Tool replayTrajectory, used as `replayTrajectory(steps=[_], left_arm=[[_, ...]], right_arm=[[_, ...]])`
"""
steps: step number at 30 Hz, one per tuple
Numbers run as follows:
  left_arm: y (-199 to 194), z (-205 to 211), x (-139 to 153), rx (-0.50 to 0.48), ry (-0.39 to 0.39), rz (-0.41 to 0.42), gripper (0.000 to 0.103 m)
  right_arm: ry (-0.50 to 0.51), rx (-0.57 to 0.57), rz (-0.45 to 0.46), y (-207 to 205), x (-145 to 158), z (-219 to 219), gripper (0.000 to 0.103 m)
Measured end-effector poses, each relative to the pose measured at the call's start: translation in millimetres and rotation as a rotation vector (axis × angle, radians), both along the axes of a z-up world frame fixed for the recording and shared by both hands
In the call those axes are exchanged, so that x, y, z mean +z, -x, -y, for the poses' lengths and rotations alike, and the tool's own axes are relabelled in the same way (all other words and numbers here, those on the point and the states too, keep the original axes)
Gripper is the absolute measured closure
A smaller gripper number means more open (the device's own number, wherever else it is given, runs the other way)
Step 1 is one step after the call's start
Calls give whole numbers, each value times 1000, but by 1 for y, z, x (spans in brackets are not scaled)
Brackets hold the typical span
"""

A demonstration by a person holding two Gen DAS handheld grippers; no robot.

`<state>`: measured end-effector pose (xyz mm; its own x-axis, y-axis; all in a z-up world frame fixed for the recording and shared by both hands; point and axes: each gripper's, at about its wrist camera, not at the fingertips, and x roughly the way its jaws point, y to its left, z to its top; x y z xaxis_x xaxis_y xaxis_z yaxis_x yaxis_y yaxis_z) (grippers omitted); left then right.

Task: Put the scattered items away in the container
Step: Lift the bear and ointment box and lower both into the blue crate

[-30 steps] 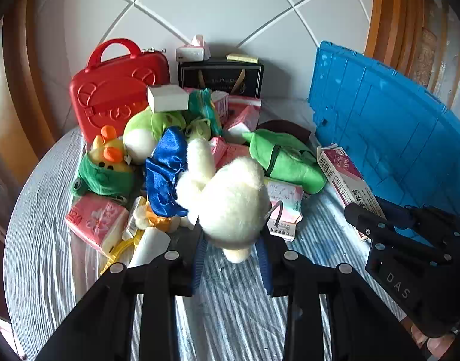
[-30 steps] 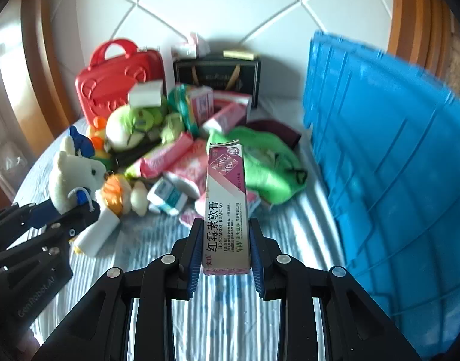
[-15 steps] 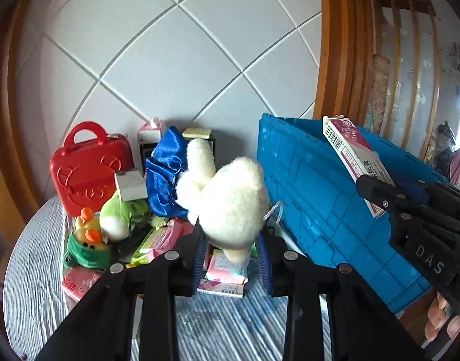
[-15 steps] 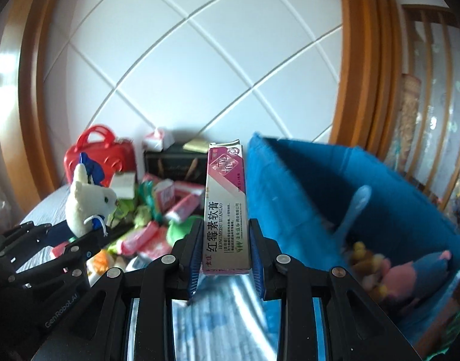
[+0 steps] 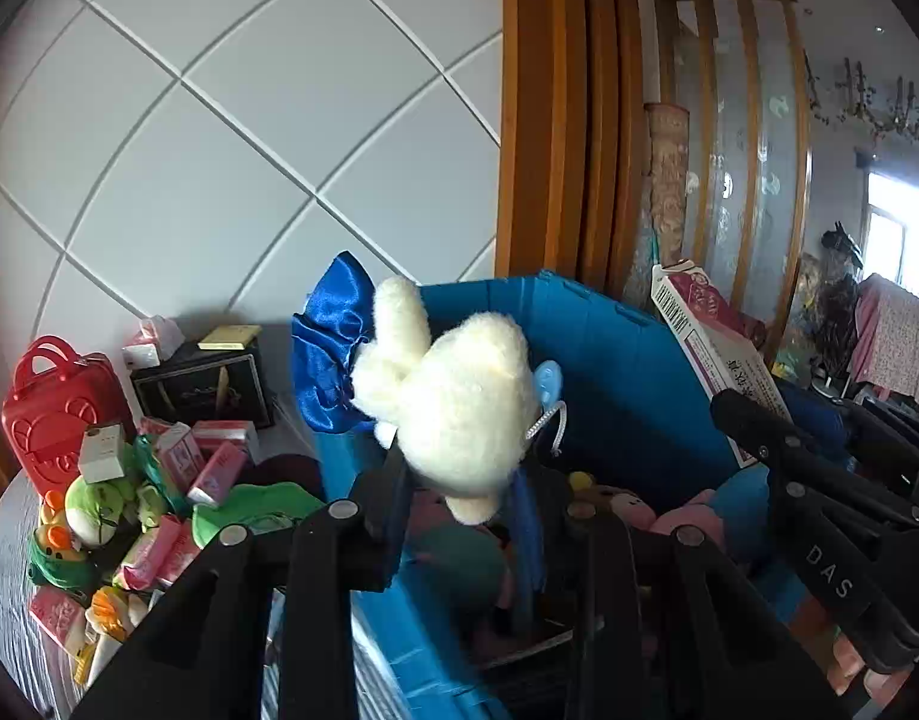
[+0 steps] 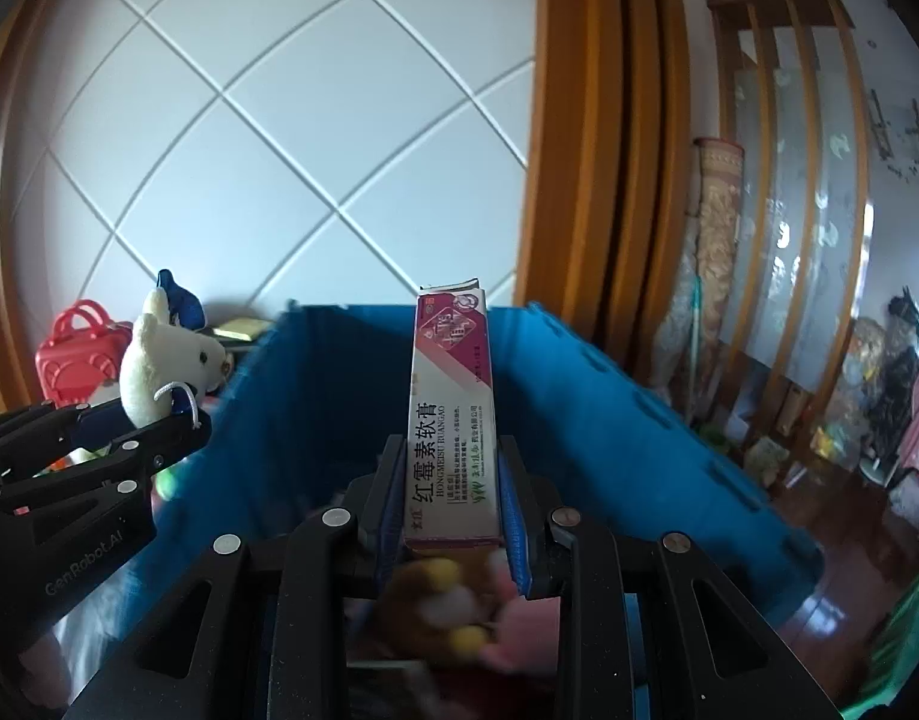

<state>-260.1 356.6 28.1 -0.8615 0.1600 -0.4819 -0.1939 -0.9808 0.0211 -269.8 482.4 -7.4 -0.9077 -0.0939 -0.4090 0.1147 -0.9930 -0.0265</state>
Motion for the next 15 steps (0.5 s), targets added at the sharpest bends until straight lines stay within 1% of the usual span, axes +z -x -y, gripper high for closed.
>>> replayTrajectory(steps=[1, 2, 3, 5, 6, 8, 9, 11, 15], left_arm=[[5, -17, -1, 30, 87, 23, 73], [7, -25, 0, 72, 137, 19, 73], [7, -24, 4, 107, 116, 29, 73], [12, -18, 9, 104, 10, 130, 73], [14, -20, 11, 103, 0, 149, 73], [13, -35, 11, 140, 56, 132, 73], [13, -43, 10, 139, 63, 141, 73], [18, -58, 5, 116, 45, 191, 73], [27, -75, -15, 111, 71, 269, 72]], right_arm=[[2, 0, 14, 4, -4, -14, 75], [5, 4, 30, 10, -8, -26, 75], [8, 14, 43, 14, -12, -35, 75], [18, 43, 63, 20, -20, -47, 75], [28, 60, 70, 23, -23, -51, 75], [44, 90, 77, 24, -27, -54, 75], [52, 103, 78, 24, -28, -58, 75], [62, 124, 82, 25, -29, -65, 75], [70, 141, 94, 24, -33, -72, 75]])
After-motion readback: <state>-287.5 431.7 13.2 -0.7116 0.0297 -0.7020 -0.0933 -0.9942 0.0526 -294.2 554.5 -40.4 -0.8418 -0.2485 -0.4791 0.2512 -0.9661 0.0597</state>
